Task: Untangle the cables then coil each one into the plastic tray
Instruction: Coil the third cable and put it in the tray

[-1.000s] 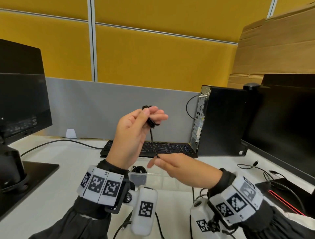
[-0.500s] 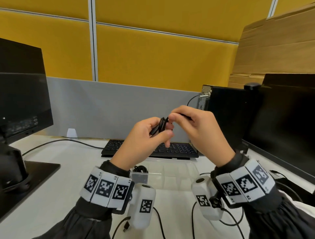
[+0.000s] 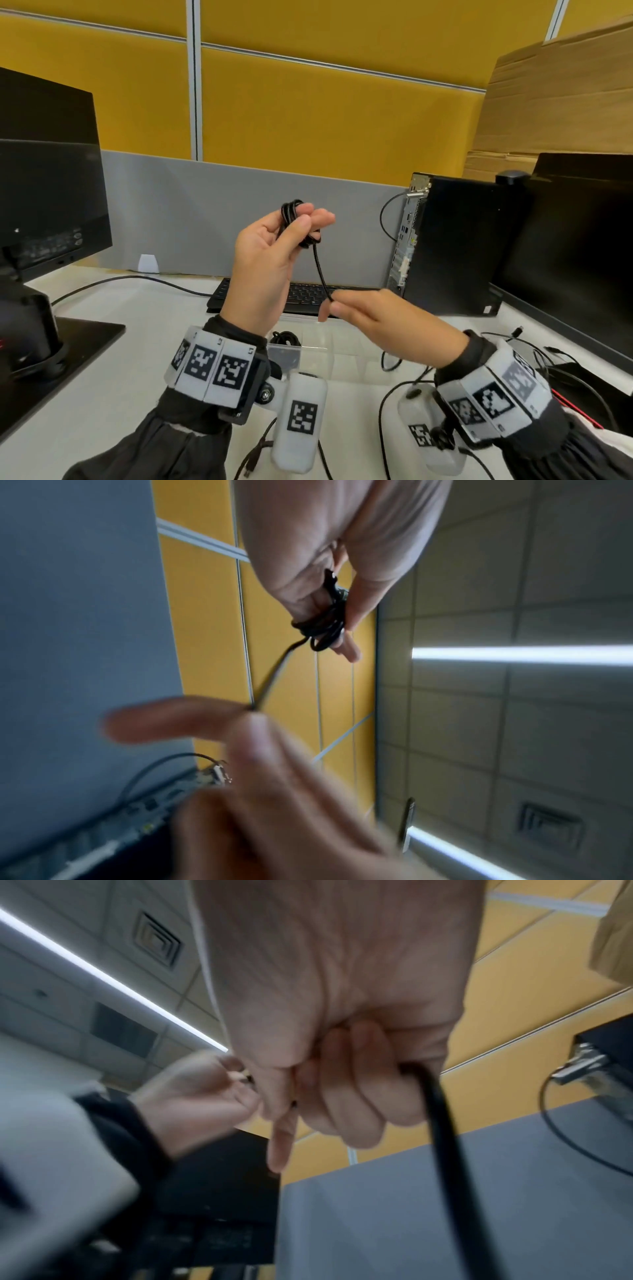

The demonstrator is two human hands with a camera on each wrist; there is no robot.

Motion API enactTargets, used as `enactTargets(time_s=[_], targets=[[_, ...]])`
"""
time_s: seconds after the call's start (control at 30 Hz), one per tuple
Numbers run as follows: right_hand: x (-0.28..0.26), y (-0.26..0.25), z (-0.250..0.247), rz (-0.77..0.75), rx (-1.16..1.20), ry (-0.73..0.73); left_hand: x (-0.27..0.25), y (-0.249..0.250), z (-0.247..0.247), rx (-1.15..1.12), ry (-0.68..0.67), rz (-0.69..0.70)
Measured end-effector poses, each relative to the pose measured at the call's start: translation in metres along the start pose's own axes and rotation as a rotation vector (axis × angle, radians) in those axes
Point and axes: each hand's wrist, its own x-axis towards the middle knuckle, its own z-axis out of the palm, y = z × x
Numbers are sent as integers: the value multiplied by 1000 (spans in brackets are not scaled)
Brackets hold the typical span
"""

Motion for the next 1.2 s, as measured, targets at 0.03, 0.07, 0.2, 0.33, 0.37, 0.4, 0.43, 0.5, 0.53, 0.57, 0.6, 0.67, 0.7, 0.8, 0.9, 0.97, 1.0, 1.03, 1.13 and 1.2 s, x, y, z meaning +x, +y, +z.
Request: enactTargets(time_s=[0.03,0.07,0.2,0.33,0.37,0.4,0.43,0.5,0.53,0.57,0.6,0.67,0.7,0.8,0.9,0.97,1.0,1.03,1.13,1.2], targets=[[-5,-7,-1,-26,-26,-16,0,-3,0,83,9,15],[-9,-13,-4,-41,-93,-26,-1,-7,0,176,6,31],[-17,-29,-23,-82,-356,79,-1,-17,-4,468,-58,47],[-13,-25,-41,-153,-306,479,-3,-17,-7,587,-214,-35],[-8,-22,-44,-179,-263,565,-4,-15,-4,581,-274,-48],[-3,-18,-44,-191,-213,627,-6,-13,-1,549,-327,-59],[3,-13,-43,-190,-171,668,-7,-12,0,496,-362,-74],[10,-3,-39,-148,-122,696,-7,-7,1,379,-389,-102],[12,3,-37,-112,-84,669,-6,-4,0,342,-391,-105],[13,10,-35,-76,-25,610,-6,-2,-2,323,-386,-100],[13,17,-33,-46,35,536,-5,1,-4,311,-364,-87],[11,32,-33,15,102,397,1,5,-11,300,-260,-47],[9,41,-33,51,117,343,6,8,-18,297,-182,-24],[-1,67,-38,175,113,232,18,20,-42,263,69,56],[-14,91,-37,295,74,131,23,32,-60,204,245,119],[-21,106,-36,365,20,155,23,38,-66,130,338,141],[-25,113,-37,395,-15,230,24,41,-69,84,383,150],[-28,121,-38,427,-38,339,24,44,-72,50,422,161],[-37,137,-47,530,20,547,24,48,-75,26,493,195],[-40,140,-48,644,-36,438,23,49,-72,60,477,186]])
